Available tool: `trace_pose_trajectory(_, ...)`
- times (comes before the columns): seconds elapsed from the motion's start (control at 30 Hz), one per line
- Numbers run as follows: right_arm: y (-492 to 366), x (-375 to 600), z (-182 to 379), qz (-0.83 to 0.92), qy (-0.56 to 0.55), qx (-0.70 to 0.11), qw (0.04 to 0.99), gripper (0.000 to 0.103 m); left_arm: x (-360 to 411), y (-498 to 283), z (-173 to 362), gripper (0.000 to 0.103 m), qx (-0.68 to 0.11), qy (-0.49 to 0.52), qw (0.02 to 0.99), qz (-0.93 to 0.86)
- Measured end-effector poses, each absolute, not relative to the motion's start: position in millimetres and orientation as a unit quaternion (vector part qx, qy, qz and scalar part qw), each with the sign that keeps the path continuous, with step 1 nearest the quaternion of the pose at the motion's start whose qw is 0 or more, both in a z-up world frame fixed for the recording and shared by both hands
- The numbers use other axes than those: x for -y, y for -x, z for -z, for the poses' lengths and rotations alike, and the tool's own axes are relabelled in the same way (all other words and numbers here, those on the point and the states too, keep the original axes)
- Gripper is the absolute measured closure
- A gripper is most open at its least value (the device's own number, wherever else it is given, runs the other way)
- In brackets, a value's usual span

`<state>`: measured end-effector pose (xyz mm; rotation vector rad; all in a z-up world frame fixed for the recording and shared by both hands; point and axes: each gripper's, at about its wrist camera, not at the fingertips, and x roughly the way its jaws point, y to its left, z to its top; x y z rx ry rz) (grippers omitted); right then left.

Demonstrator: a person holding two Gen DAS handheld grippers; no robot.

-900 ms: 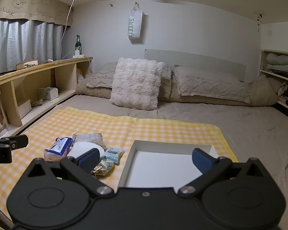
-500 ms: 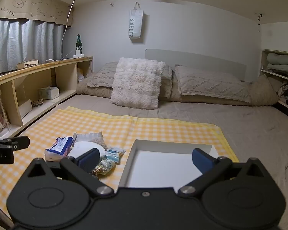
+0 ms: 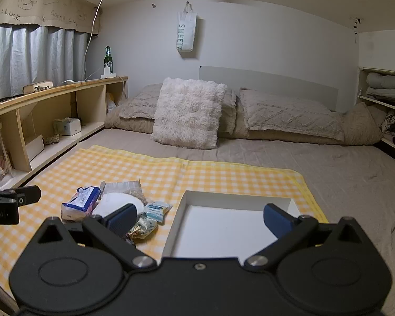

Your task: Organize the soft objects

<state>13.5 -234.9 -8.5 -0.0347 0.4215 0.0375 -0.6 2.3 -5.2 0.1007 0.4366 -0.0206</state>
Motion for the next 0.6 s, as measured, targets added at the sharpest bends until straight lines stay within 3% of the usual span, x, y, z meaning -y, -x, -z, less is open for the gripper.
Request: trace_pose_trajectory(0.6,-14.6,234.4,9.8,-0.018,0.018,-0.211,0.977,0.0,-4.3,1.0,7.5,0.0,-0.216,-0.051,0.975,0.011)
